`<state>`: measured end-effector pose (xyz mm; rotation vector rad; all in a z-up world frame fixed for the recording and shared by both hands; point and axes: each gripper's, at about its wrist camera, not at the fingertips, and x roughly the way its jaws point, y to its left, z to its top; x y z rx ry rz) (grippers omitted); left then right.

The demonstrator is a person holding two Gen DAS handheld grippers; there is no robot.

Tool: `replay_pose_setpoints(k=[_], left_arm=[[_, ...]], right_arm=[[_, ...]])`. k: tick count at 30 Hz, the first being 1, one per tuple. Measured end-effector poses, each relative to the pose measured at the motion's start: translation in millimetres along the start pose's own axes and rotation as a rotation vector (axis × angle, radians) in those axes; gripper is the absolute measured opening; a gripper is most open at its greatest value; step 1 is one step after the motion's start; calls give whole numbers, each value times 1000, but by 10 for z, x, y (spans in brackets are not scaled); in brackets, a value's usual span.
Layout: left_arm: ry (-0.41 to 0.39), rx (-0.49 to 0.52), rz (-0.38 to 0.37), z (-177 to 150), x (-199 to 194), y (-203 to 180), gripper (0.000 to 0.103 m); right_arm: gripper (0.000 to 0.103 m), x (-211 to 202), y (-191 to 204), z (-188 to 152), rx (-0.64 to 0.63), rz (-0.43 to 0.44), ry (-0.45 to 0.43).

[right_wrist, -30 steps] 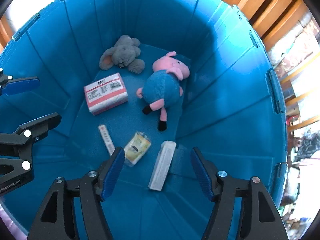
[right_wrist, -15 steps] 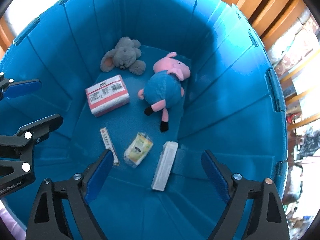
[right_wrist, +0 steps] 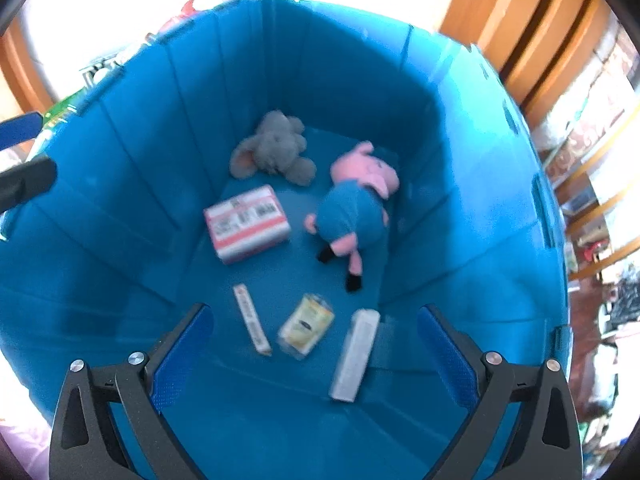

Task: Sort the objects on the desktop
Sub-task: 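Return both grippers from the crate to the pile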

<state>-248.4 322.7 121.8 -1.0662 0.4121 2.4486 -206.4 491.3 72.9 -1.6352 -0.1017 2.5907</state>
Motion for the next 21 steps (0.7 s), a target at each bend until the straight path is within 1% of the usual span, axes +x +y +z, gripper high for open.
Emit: replay_pose_setpoints(k=[1, 5, 7, 10, 13, 16, 21], left_arm=[[-19, -9, 19, -43, -80, 112, 61], [-75, -43, 96, -262, -315, 575, 61], [-75, -61, 120, -416, -368, 831, 61], [-64, -92, 173, -667, -413, 1209, 61], [-61, -112, 235, -964, -448, 1560, 61], [-75, -156, 229, -1331, -512, 1946, 61], [-5, -231, 281, -1956, -498, 2514, 61]], right_arm=[[103, -54, 64, 20, -4, 8, -21], [103, -428, 480, 144, -29, 52, -165], [103, -576, 720, 196, -45, 91, -228], [103, -691, 1049, 237, -70, 136, -290], [103, -741, 1438, 281, -91, 161, -330], [103, -782, 1752, 328, -105, 197, -362], [103, -795, 2358, 334, -147, 270, -399]])
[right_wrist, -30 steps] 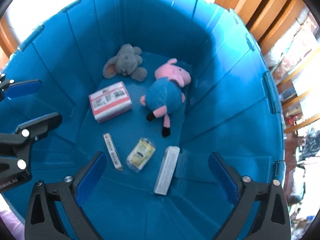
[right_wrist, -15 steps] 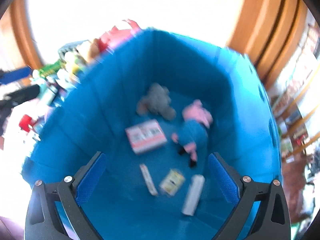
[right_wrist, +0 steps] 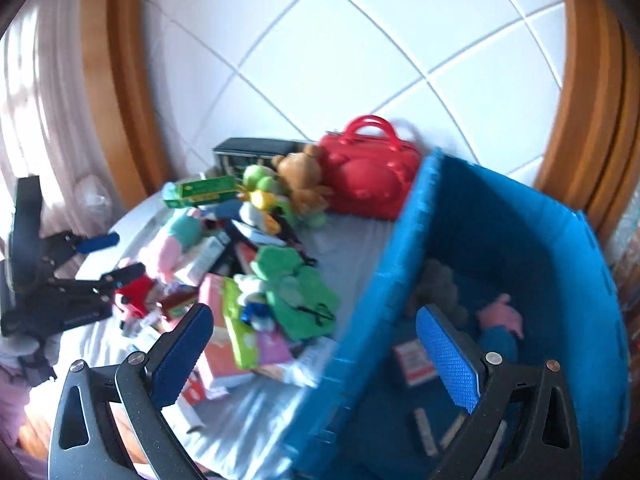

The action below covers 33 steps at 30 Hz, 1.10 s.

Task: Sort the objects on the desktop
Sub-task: 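Return both grippers from the crate to the pile, then grasp the white medicine box with the left gripper while the right grasps the white paper roll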

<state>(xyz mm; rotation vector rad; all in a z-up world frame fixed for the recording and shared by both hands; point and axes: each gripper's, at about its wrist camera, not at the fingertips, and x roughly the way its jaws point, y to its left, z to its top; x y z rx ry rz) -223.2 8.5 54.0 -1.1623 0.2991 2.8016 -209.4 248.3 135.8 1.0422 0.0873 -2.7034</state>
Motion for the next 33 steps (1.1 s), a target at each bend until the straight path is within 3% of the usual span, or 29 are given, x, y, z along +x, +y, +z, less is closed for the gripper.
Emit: replay_pose_setpoints(k=[4, 7, 12, 19, 21, 23, 29, 33], left_arm=[[58, -36, -27, -493, 158, 399, 61], [122, -30, -56, -886, 330, 579, 61], [257, 23, -88, -1490, 711, 657, 61], [394, 110, -229, -2115, 1172, 517, 61], [411, 147, -258, -2220, 1243, 451, 61], [418, 177, -275, -2298, 1301, 390, 61], [458, 231, -310, -2434, 1477, 275, 59], [459, 272, -306, -2426, 1492, 200, 49]], right_arm=[[103, 223, 485, -53, -38, 64, -9], [103, 478, 808, -163, -75, 114, 40], [103, 1039, 1221, -521, -65, 177, 180], [102, 1850, 1727, -1371, -198, 141, 420], [85, 2007, 1815, -1562, -218, 143, 476], [60, 2165, 1893, -1781, -215, 153, 548], [45, 2369, 2083, -2187, -234, 173, 658], [46, 2426, 2169, -2267, -251, 184, 676]])
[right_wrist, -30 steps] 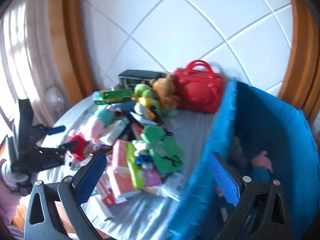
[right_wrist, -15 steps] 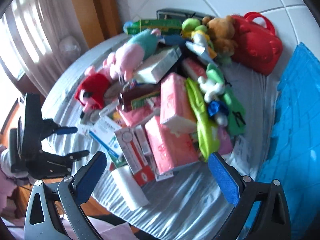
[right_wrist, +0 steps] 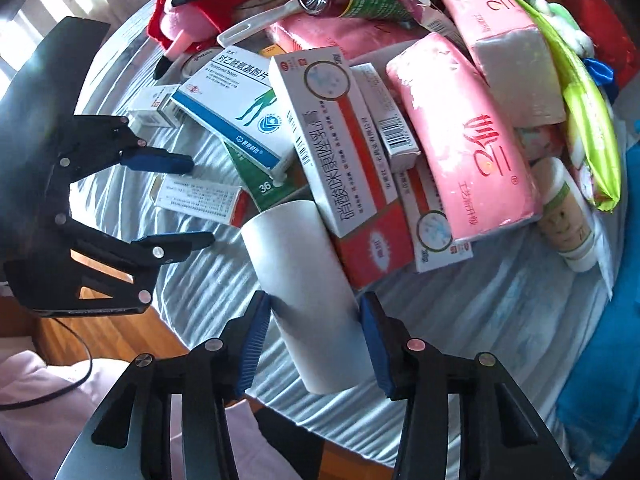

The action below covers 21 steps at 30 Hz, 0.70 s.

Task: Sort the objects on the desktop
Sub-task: 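Grasp the white medicine box with the left gripper while the right grasps the white paper roll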

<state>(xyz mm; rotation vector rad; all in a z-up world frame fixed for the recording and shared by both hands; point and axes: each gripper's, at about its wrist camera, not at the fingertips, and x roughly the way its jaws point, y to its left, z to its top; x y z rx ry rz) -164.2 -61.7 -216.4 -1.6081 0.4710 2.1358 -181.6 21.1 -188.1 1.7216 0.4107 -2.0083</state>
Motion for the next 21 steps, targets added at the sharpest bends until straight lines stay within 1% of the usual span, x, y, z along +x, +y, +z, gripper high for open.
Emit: replay_pose_setpoints(k=[1, 2, 3, 6, 9, 11, 14, 16, 19, 21], left_arm=[[6, 1, -2, 16, -4, -11, 47], [13, 3, -9, 30, -10, -24, 41], [12, 4, -22, 38, -17, -38, 32], [10, -1, -22, 39, -26, -79, 30], [14, -28, -27, 22, -65, -73, 29], [0, -33, -15, 15, -173, -75, 29], [-51, -24, 17, 53, -443, -101, 29], [-87, -26, 34, 122, -636, -108, 29], [-147, -28, 68, 279, -919, -100, 29], [-188, -32, 88, 454, -1104, -17, 29]], right_arm=[[46, 13, 15, 5, -5, 0, 4], [46, 27, 26, 7, -9, 2, 7], [47, 46, 35, 8, -10, 4, 13], [48, 137, 53, -5, -9, 19, 35], [46, 255, 25, -15, 23, 64, 56], [45, 216, 41, -29, 14, 54, 55], [45, -39, 41, -45, 8, 85, 6], [45, -275, 12, -25, -1, 88, -44], [45, -595, -100, 71, 3, 58, -113], [45, -834, -208, 149, 14, 29, -164]])
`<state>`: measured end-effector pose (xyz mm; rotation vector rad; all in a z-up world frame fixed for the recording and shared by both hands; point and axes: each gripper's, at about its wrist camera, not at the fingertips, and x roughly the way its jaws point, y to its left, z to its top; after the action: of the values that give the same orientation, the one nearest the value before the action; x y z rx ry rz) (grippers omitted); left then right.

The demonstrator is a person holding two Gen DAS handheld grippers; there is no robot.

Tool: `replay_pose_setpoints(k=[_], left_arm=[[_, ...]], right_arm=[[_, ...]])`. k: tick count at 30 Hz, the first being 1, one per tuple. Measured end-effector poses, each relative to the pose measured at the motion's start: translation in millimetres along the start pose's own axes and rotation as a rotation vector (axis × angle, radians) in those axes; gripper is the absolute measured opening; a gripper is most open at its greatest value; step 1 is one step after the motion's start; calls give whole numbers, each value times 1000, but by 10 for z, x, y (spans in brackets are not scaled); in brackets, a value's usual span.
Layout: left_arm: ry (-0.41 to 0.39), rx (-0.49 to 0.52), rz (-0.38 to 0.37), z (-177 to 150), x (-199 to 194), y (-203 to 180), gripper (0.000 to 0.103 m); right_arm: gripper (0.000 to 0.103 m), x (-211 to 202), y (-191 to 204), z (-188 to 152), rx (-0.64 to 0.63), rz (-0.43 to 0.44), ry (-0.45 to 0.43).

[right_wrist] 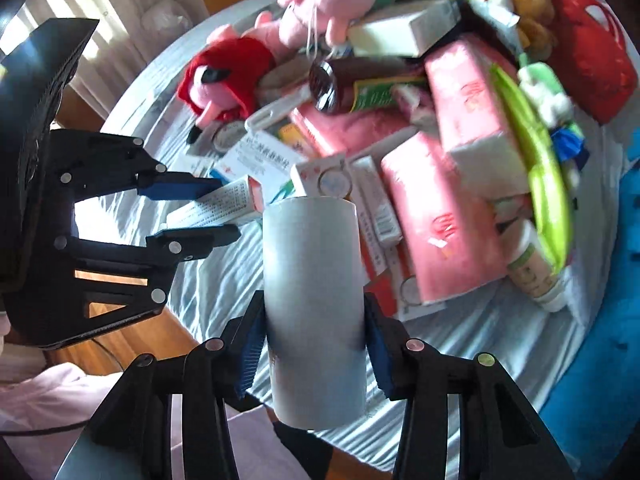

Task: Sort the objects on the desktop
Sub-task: 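Grasp the white medicine box with the left gripper while the right grasps the white paper roll, then carry the box and paper roll over the blue crate and open both grippers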

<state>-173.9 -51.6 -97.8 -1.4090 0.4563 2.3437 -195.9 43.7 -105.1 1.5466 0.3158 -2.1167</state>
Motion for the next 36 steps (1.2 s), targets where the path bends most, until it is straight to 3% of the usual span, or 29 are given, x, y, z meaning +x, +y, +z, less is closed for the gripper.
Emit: replay_pose_setpoints(k=[8, 12, 19, 23, 29, 33, 36], left_arm=[[-171, -4, 30, 1107, -493, -17, 29], [-258, 41, 33, 1596, -797, -345, 29], [-386, 168, 5, 2465, -1279, -1198, 29], [-409, 224, -52, 2920, -1380, -1783, 29], [-355, 303, -133, 3530, -1212, -2689, 29], [-204, 298, -191, 3912, -757, -3163, 29], [-73, 292, -197, 4104, -327, -3421, 29]], right_arm=[[45, -899, -388, 500, 48, -151, -187], [45, -1452, -680, 645, 90, -225, -271], [45, -2490, -1343, 489, 183, -384, -372], [45, -2964, -1932, 164, 283, -481, -379], [45, -3204, -2973, -421, 431, -578, -262], [45, -3016, -3616, -763, 501, -568, -128], [45, -2757, -3992, -1033, 541, -507, -26]])
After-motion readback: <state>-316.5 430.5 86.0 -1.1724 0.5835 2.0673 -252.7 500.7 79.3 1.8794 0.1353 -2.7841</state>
